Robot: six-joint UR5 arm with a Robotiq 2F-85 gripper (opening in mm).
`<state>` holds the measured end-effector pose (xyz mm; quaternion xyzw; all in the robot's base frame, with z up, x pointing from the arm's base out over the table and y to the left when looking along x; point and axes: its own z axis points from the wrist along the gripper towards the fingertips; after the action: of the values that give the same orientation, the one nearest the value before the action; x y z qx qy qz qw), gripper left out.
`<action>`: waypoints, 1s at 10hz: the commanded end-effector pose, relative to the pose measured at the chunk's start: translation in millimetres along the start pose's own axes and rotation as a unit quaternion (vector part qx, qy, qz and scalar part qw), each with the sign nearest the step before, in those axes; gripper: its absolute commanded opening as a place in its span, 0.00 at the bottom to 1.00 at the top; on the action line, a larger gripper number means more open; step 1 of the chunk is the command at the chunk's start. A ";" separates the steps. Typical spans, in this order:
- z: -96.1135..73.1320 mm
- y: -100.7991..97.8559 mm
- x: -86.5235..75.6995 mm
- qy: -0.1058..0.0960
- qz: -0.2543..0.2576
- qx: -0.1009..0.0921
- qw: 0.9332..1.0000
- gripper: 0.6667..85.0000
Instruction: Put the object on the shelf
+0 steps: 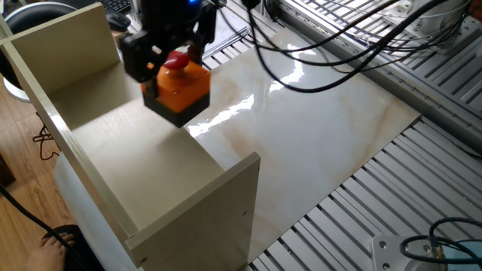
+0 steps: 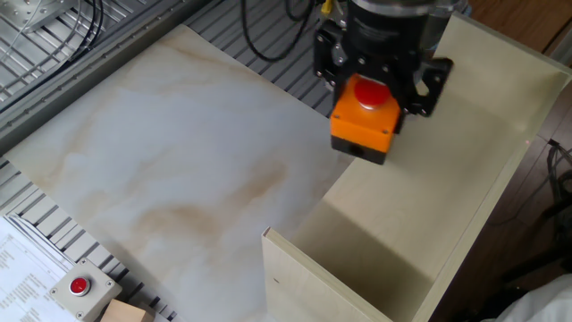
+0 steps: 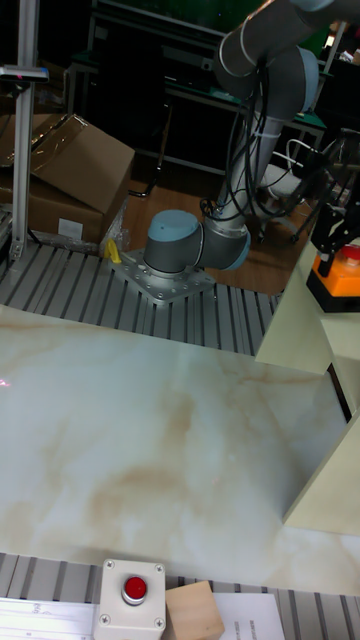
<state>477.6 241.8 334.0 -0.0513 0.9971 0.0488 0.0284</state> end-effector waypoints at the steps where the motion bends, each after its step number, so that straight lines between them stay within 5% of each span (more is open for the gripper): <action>1: 4.1 19.2 1.5 0.006 0.020 -0.008 1.000 0.00; 3: 18.1 27.8 -7.4 -0.010 0.020 0.025 0.999 0.00; 10: 22.7 22.5 -17.0 -0.026 0.007 0.018 0.999 0.00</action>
<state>492.2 266.8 315.9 -0.0382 0.9975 0.0262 0.0533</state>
